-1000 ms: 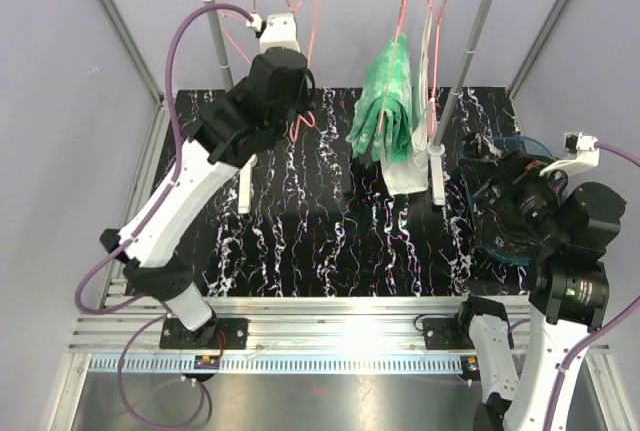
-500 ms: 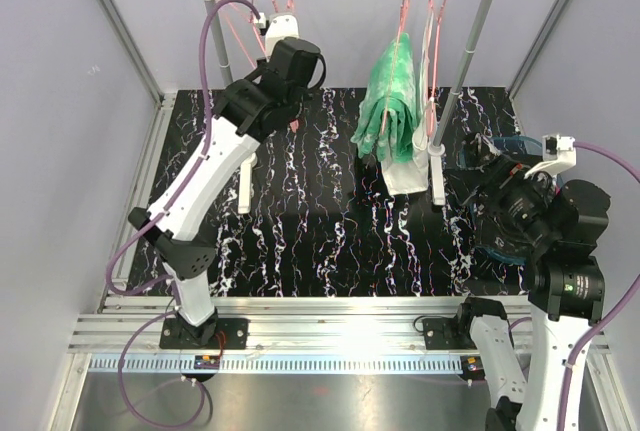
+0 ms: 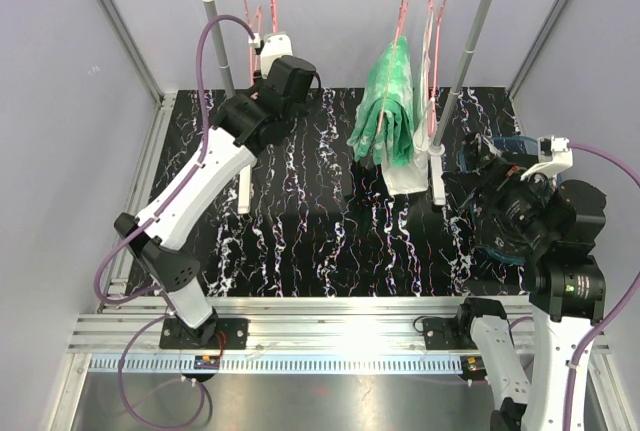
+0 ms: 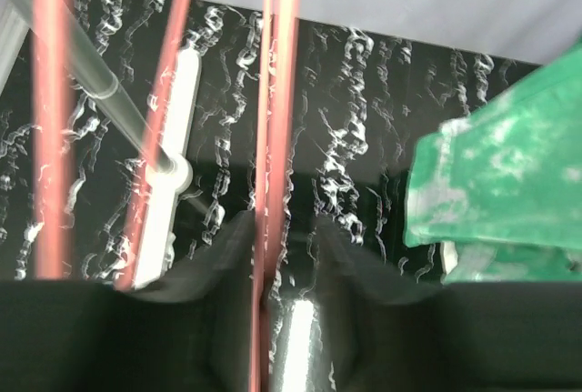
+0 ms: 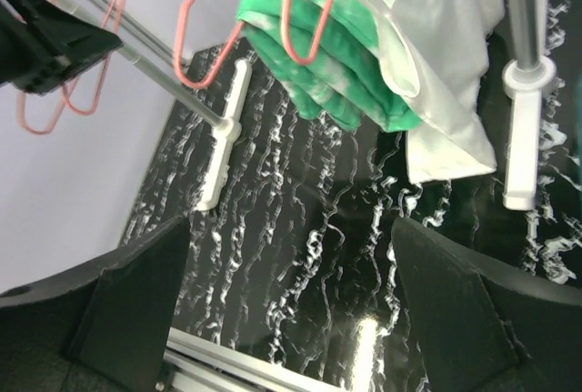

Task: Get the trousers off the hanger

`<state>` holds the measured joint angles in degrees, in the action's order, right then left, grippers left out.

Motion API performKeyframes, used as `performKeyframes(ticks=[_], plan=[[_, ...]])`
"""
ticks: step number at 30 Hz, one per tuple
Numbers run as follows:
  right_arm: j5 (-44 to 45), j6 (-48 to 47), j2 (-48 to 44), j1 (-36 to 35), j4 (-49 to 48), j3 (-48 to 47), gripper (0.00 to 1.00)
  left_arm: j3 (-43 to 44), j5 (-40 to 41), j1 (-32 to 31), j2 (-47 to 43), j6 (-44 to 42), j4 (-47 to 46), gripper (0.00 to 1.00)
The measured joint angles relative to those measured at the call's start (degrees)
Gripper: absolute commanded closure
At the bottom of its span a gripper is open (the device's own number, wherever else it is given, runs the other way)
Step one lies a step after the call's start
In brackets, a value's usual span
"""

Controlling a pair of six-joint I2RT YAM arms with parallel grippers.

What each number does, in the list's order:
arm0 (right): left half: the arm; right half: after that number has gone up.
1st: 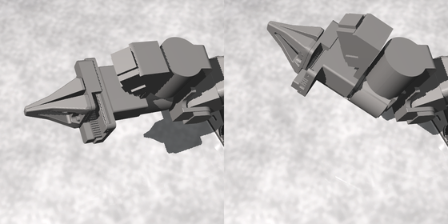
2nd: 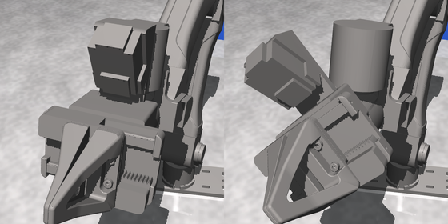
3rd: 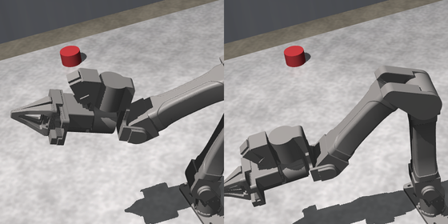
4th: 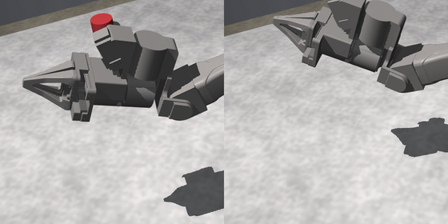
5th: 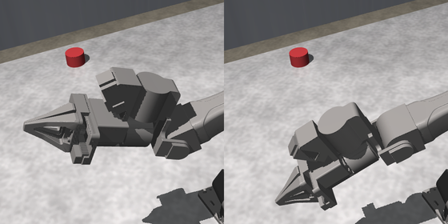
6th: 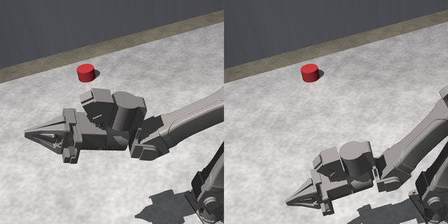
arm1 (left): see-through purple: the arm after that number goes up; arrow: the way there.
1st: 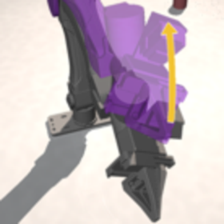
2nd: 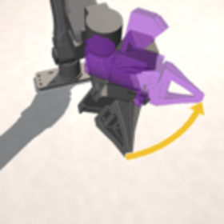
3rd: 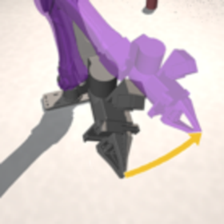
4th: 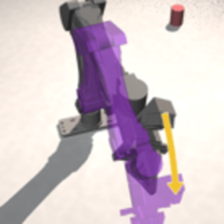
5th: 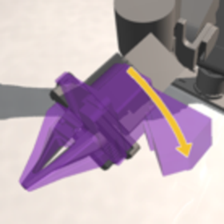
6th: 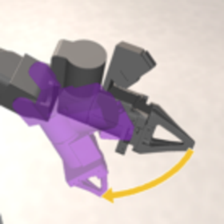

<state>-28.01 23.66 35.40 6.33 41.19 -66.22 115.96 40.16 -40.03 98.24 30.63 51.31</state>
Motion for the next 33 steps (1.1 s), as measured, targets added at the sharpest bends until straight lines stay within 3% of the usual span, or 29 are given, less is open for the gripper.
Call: performKeyframes(ticks=[6,15,19,24,33], plan=[[6.6,-3.6,1.6,-2.2,4.5,-4.0,0.01,-1.7,-5.7,-0.1,-3.6,-0.7,-0.3,0.28],[13.8,-4.8,1.5,-2.6,10.3,-8.2,0.01,-1.7,-11.0,-1.3,-13.0,-3.1,-0.3,0.05],[13.2,-4.4,1.2,-2.6,11.9,-9.5,0.01,-1.7,-12.2,-4.8,-17.4,-5.2,-1.1,0.01],[10.1,-3.3,0.3,-2.7,11.9,-9.6,0.01,-5.7,-21.1,-7.5,-20.9,-8.9,-9.4,0.01],[6.9,0.5,-4.3,-2.9,11.8,-9.0,0.01,-5.2,-30.3,-8.2,-10.4,-12.9,-20.2,0.01]])
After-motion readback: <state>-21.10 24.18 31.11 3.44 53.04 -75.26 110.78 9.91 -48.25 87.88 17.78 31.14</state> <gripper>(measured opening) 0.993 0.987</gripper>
